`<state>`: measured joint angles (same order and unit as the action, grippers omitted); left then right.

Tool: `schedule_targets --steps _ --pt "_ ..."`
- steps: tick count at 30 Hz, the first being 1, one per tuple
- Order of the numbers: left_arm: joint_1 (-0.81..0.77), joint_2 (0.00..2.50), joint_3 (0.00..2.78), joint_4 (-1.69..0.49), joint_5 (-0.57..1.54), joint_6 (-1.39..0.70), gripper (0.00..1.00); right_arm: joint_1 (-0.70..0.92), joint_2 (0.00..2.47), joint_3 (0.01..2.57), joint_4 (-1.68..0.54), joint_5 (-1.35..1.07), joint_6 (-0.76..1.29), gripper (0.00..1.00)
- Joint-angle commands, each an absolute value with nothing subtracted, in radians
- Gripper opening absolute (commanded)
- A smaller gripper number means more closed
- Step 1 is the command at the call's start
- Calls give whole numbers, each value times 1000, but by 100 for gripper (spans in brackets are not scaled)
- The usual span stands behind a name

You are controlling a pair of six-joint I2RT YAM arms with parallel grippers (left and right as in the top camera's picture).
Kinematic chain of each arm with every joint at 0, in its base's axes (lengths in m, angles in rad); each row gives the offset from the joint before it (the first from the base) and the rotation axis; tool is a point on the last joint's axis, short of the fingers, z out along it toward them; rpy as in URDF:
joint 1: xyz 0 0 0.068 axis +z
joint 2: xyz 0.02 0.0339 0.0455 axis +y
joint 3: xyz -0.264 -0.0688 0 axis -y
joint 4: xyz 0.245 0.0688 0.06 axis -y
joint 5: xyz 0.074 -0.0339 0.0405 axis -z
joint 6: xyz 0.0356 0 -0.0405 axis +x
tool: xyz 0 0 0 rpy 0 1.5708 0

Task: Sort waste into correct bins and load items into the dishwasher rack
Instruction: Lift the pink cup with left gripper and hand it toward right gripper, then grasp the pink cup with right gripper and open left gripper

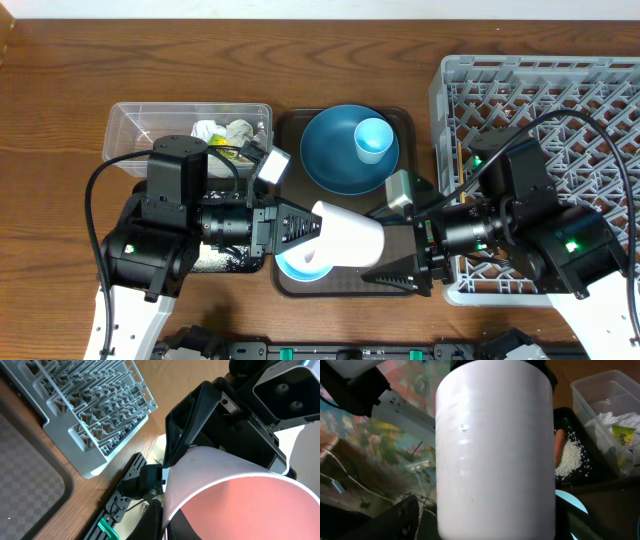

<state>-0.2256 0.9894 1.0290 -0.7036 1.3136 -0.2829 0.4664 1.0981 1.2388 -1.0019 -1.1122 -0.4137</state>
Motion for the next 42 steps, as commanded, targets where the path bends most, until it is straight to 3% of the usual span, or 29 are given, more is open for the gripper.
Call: schedule_targets --steps 1,5,10,14,22,30,37,42 --pt "-227 988 1036 -698 1315 -262 6 498 1104 1242 -998 -1132 -435 78" --pt "-227 988 1036 -698 1315 -262 6 499 1111 1241 -982 -1133 -435 69" --pt "-227 988 1036 -699 1315 -262 6 499 1111 1242 -952 -1134 -435 50" --pt "-227 988 1035 -717 1314 -261 6 499 1111 1242 -932 -1134 -433 42" --pt "-228 988 1033 -871 1214 -184 6 498 1111 1242 -863 -1133 -362 40" --pt "-229 988 1031 -879 1214 -176 6 498 1111 1242 -842 -1133 -354 38" --pt "-270 988 1025 -879 1153 -176 7 498 1111 1242 -823 -1134 -351 31" --pt "-294 988 1025 -879 1098 -176 16 498 1111 1241 -823 -1133 -351 31"
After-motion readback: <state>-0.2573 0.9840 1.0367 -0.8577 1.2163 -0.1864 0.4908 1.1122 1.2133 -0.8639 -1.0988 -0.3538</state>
